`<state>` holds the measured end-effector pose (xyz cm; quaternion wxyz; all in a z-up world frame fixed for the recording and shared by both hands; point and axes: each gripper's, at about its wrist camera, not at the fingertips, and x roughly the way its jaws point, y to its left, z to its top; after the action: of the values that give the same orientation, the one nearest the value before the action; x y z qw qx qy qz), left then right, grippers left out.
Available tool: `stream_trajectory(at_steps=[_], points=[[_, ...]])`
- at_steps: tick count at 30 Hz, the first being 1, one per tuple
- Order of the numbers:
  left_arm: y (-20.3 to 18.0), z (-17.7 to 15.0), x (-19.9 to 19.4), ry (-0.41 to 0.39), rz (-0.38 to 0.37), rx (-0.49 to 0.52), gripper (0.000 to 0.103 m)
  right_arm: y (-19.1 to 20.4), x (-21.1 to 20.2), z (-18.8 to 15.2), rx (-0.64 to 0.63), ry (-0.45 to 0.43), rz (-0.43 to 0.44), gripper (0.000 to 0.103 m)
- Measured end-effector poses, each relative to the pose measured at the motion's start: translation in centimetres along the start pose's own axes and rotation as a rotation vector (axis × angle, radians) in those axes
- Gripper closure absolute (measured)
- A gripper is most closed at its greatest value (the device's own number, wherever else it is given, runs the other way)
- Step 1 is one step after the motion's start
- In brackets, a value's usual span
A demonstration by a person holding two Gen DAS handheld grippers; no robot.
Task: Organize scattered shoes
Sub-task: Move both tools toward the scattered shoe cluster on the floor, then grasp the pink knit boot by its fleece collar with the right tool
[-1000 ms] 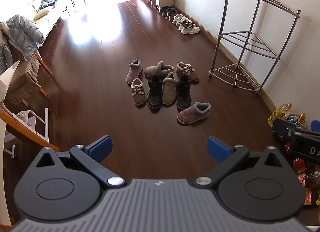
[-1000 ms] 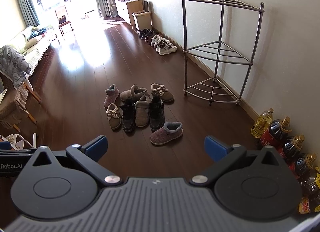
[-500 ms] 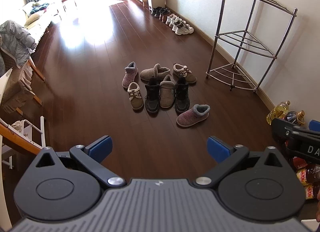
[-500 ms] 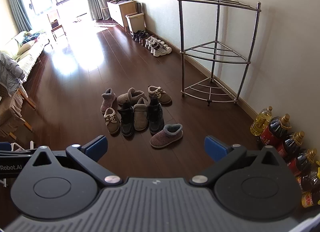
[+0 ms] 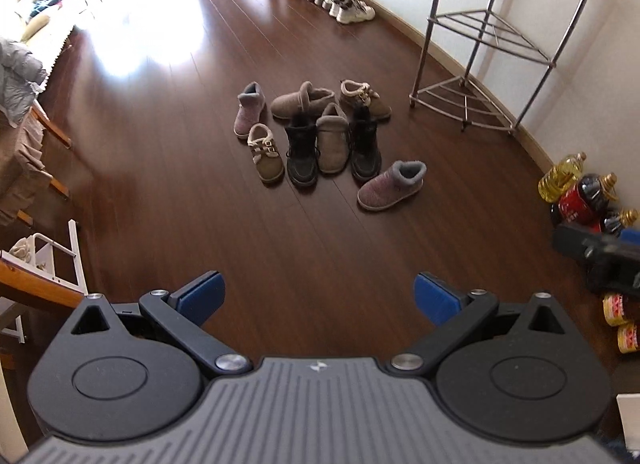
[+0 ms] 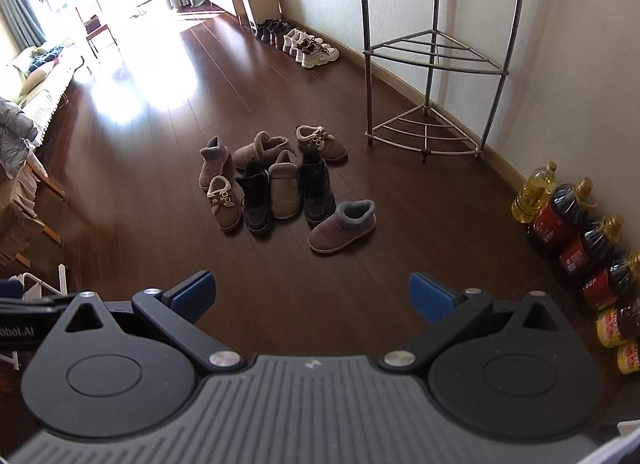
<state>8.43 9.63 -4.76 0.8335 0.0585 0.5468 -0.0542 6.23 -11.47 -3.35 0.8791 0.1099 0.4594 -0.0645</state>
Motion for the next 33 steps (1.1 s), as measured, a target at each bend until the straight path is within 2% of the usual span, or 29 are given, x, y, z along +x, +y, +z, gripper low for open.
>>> stream_trajectory(at_steps=[3,6,11,14,17,21,23,27,30,33], points=[[-0.1,1.6,1.0,0.014,-0.015,0.004,0.001,-0.7,0.6,0.8,0.045,-0.025,0.015,0.001],[-0.2,1.4,2.8,0.027,-0.020,0.002,0.001,-1.1,1.7,1.1,0.073,-0.015,0.030,0.005],[-1.1,4.1,6.4,0.057,-0.014,-0.013,0.001,-2.5,6.8,5.4,0.063,0.039,0.069,0.008],[-1.7,6.8,8.5,0.071,-0.012,-0.039,0.001,-3.4,9.8,8.1,0.056,0.072,0.092,0.011],[-2.4,9.4,11.0,0.104,-0.026,-0.085,0.001,-3.5,13.4,9.9,0.026,0.132,0.132,0.019],[-3.0,11.8,14.2,0.093,-0.007,-0.123,0.001,-4.0,18.6,13.0,-0.049,0.218,0.150,0.034],[-3.7,12.9,16.9,0.105,-0.005,-0.106,0.001,-4.6,21.8,13.8,-0.065,0.269,0.140,0.040],[-4.5,14.1,22.4,0.126,-0.042,-0.056,0.001,-5.2,27.5,12.8,-0.031,0.317,0.127,0.040],[-4.9,14.2,29.8,0.122,-0.064,0.019,0.001,-6.0,33.2,11.6,-0.010,0.321,0.089,0.039],[-5.8,13.3,38.0,0.104,-0.071,0.087,0.001,-6.6,39.8,9.4,0.000,0.286,0.079,0.040]])
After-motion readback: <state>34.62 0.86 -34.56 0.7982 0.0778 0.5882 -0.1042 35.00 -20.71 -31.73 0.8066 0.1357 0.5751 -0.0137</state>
